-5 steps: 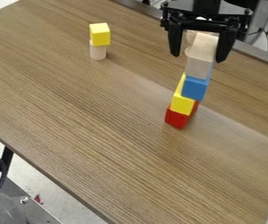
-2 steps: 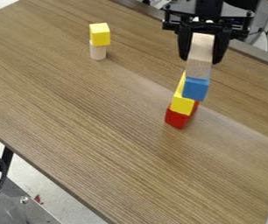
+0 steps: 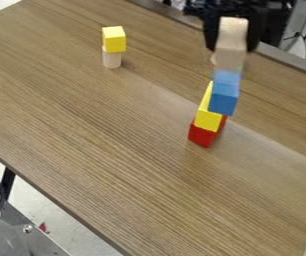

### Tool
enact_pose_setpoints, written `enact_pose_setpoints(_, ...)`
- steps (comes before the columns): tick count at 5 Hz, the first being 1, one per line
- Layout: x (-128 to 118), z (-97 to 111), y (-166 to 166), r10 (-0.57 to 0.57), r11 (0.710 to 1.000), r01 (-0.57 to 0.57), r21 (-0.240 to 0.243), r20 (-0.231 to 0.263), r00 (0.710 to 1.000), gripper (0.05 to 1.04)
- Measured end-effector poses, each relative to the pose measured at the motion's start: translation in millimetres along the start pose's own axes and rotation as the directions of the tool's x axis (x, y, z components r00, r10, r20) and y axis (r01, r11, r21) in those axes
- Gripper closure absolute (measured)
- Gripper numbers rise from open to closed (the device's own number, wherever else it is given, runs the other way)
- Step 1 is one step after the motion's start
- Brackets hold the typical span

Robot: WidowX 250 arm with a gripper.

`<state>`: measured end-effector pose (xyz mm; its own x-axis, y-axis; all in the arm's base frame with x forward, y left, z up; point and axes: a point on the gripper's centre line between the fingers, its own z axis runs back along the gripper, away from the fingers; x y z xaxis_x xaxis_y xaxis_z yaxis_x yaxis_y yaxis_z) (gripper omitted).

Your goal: Move the arch to the left putting in on the top of the table

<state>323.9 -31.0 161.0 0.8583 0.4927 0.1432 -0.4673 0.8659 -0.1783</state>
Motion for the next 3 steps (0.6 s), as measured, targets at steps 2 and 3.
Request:
enact_pose_setpoints(2,45,-4,38,0.192,0.979,-0.195,0.055,0.058,0.98,0.515)
enact_pose_setpoints(3,72,-30,45,0.261,0.961,-0.266,0.079,0.066,0.963,0.515)
